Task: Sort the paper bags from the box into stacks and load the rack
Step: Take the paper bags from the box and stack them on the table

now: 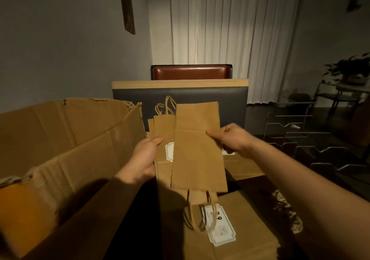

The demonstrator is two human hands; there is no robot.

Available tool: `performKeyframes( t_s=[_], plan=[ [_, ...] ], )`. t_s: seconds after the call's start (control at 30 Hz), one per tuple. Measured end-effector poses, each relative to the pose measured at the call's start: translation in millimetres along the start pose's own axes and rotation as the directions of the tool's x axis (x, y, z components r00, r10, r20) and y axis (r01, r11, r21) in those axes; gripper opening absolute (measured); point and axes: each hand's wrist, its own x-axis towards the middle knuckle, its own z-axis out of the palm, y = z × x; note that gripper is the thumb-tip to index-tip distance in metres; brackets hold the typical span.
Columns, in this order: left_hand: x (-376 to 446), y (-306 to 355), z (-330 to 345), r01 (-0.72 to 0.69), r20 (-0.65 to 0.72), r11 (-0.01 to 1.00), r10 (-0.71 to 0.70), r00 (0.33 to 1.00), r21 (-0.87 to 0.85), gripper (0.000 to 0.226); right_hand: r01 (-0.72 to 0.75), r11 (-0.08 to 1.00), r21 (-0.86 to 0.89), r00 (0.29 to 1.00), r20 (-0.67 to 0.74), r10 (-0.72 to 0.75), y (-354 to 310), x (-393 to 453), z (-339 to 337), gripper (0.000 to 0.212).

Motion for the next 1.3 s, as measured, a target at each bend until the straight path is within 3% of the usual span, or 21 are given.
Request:
performKeyframes(
  t_s=[0.07, 0.13, 0.23, 0.3, 0.33, 0.37, 0.4, 0.43, 0.47, 0.5, 0.53, 0.6, 0.67, 0.7, 0.73, 0.77, 0.83, 0.9, 1.1, 1.3],
  plan=[
    [-5.3, -1.1, -8.7, -0.002, -0.058, 1.0, 0.003, 0.998, 0.025, 0.018, 0.028, 0.999, -0.039, 0.992, -0.12, -0.033, -5.2, -5.0, -15.5, 0.044],
    [-8.6, -0.5, -14.8, 0.024, -0.075, 0.999, -0.023, 0.997, 0.023, 0.017, 0.071, 0.993, 0.091, 0.963, -0.264, -0.045, -13.8, -8.6, -35.9, 0.041],
    [-11.4, -1.4, -19.2, 0.058, -0.077, 0.998, -0.056, 0.995, 0.019, 0.018, 0.305, 0.914, 0.268, 0.904, -0.383, -0.189, -33.4, -21.6, -54.5, 0.028],
    [-11.3, -2.7, -20.4, 0.097, -0.066, 0.995, -0.097, 0.993, -0.006, 0.019, 0.45, 0.885, 0.12, 0.817, -0.455, -0.354, -39.0, -30.8, -51.0, 0.011],
    [-11.8, -3.2, -19.7, 0.115, -0.05, 0.993, -0.116, 0.992, -0.029, 0.02, 0.509, 0.86, -0.032, 0.764, -0.444, -0.469, -38.7, -37.2, -44.0, 0.007],
    [-12.3, -3.5, -18.3, 0.129, -0.026, 0.99, -0.13, 0.991, -0.055, 0.022, 0.572, 0.789, -0.224, 0.71, -0.346, -0.613, -33.4, -42.2, -33.5, 0.011],
    [-12.0, -4.0, -16.8, 0.134, 0.001, 0.988, -0.134, 0.991, -0.08, 0.024, 0.644, 0.653, -0.398, 0.655, -0.152, -0.74, -24.0, -43.4, -20.6, 0.021],
    [-13.4, -3.8, -15.1, 0.133, 0.011, 0.987, -0.132, 0.991, -0.095, 0.025, 0.677, 0.519, -0.522, 0.642, 0.075, -0.763, -11.4, -41.9, -4.5, 0.035],
    [-13.6, -4.2, -13.6, 0.122, 0.014, 0.986, -0.122, 0.992, -0.11, 0.025, 0.675, 0.454, -0.582, 0.675, 0.239, -0.697, 3.7, -39.4, 10.3, 0.044],
    [-14.3, -4.8, -12.4, 0.105, 0.022, 0.988, -0.103, 0.994, -0.117, 0.023, 0.655, 0.48, -0.584, 0.721, 0.292, -0.629, 15.4, -37.9, 22.7, 0.046],
    [-14.0, -6.2, -13.4, 0.085, 0.03, 0.989, -0.082, 0.996, -0.12, 0.021, 0.629, 0.575, -0.523, 0.763, 0.273, -0.586, 25.2, -35.0, 30.2, 0.045],
    [-13.0, -8.3, -17.4, 0.053, 0.017, 0.993, -0.052, 0.999, -0.107, 0.023, 0.516, 0.812, -0.273, 0.855, 0.101, -0.509, 28.3, -37.6, 38.2, 0.042],
    [-12.7, -11.5, -21.4, 0.033, 0.012, 0.994, -0.032, 0.999, -0.103, 0.033, 0.355, 0.931, 0.085, 0.931, -0.125, -0.343, 26.4, -38.4, 45.4, 0.048],
    [-13.5, -13.0, -21.1, 0.026, 0.008, 0.994, -0.025, 1.0, -0.106, 0.036, 0.238, 0.92, 0.311, 0.968, -0.154, -0.198, 23.0, -38.2, 49.2, 0.064],
    [-14.5, -14.7, -19.7, 0.022, 0.01, 0.993, -0.021, 1.0, -0.116, 0.036, 0.097, 0.862, 0.498, 0.994, -0.095, -0.056, 21.6, -37.7, 52.4, 0.072],
    [-15.7, -15.8, -17.0, 0.016, 0.01, 0.992, -0.014, 1.0, -0.126, 0.036, -0.031, 0.811, 0.584, 0.999, -0.011, 0.045, 19.9, -37.2, 55.3, 0.066],
    [-16.5, -19.0, -11.8, -0.005, 0.01, 0.991, 0.006, 1.0, -0.132, 0.032, -0.148, 0.789, 0.596, 0.989, 0.077, 0.127, 19.0, -37.5, 55.1, 0.038],
    [-17.3, -18.7, -9.6, -0.023, 0.007, 0.991, 0.024, 1.0, -0.13, 0.023, -0.157, 0.759, 0.632, 0.984, 0.038, 0.172, 24.9, -34.6, 46.4, 0.026],
    [-20.3, -4.0, -18.7, -0.064, 0.017, 0.993, 0.066, 0.998, -0.1, 0.019, -0.069, 0.544, 0.836, 0.978, -0.05, 0.201, 44.4, -32.5, 2.8, 0.03],
    [-28.3, -9.9, 3.1, -0.111, 0.069, 0.993, 0.114, 0.991, -0.045, 0.023, -0.139, 0.63, 0.764, 0.99, 0.101, 0.095, 22.4, -45.6, 39.3, 0.027]
  ],
)
